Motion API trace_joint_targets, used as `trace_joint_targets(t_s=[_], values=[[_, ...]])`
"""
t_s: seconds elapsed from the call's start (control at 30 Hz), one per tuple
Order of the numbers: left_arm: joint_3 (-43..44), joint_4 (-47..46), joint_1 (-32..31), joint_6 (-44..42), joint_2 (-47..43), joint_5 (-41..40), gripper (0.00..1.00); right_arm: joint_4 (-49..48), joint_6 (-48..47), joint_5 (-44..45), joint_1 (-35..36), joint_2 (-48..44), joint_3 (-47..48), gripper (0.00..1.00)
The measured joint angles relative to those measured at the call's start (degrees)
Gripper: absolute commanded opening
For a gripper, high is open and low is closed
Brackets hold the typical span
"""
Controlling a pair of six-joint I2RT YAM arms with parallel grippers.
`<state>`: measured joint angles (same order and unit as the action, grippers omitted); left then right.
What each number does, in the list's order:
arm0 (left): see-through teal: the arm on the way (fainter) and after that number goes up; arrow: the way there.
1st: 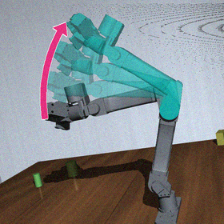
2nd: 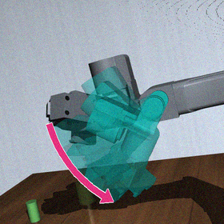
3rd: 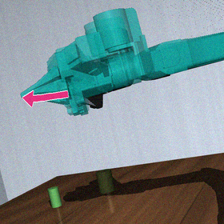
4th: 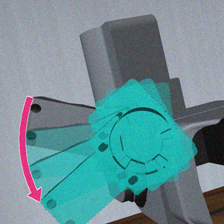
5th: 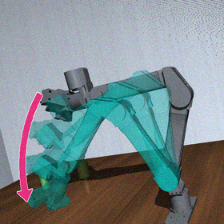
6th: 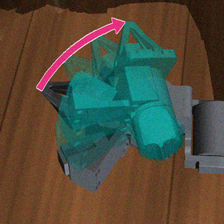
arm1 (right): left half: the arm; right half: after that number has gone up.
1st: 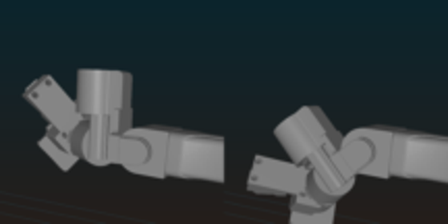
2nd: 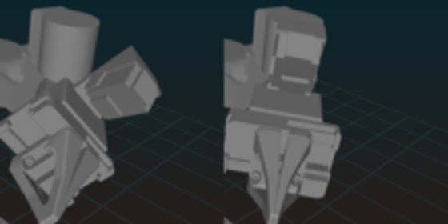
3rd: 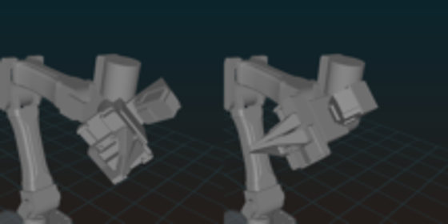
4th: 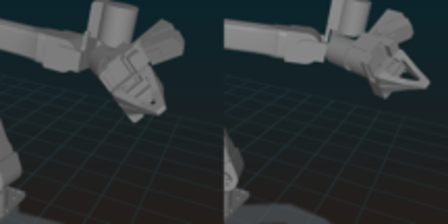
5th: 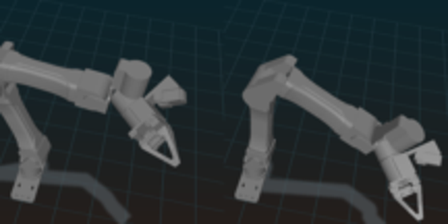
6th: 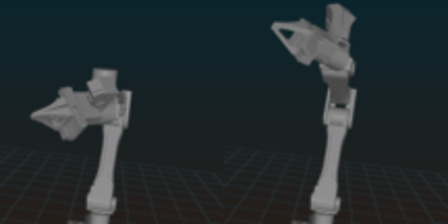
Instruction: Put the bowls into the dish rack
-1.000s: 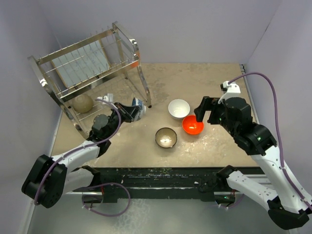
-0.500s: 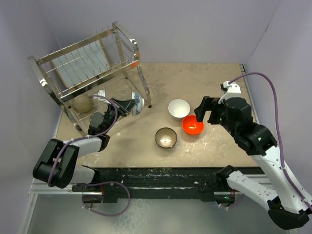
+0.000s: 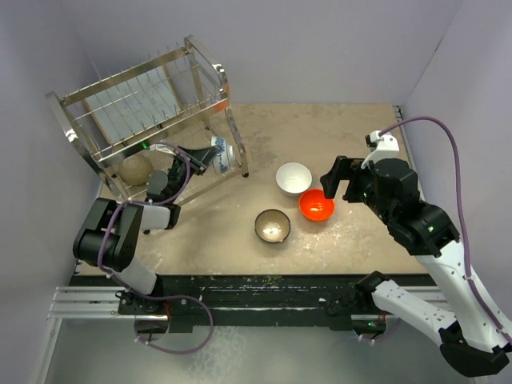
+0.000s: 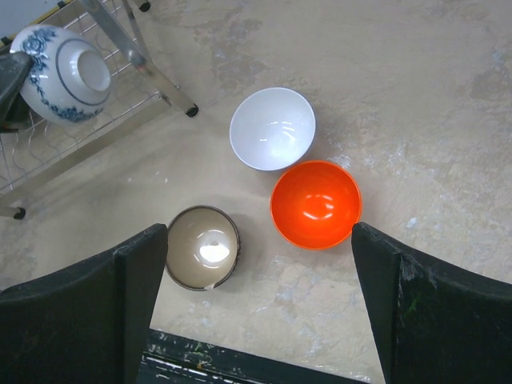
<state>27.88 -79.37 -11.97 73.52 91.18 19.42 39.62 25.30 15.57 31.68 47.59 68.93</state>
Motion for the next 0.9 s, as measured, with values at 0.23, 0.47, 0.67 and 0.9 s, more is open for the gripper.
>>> trace_joint_targets(t_s=[0.23,0.47,0.67,0.9], values=[[7.2,-0.8,2.0,2.3,6.3,1.5,0.0,0.5,-0.5,0.4,0.0,0.8,0.8,0.98],[12.8,-1.1,4.9,4.0,15.5,2.3,0.0,0.5,-1.5,1.2,0.0,2.3,1.3,0.98],[17.6,-0.9,6.6,4.4,19.4,3.4,0.0,0.4,-1.8,1.5,0.0,3.4,1.3,0.98],[18.8,-0.3,7.8,4.3,20.3,3.6,0.0,0.2,-1.8,1.5,0.0,4.0,1.3,0.98]])
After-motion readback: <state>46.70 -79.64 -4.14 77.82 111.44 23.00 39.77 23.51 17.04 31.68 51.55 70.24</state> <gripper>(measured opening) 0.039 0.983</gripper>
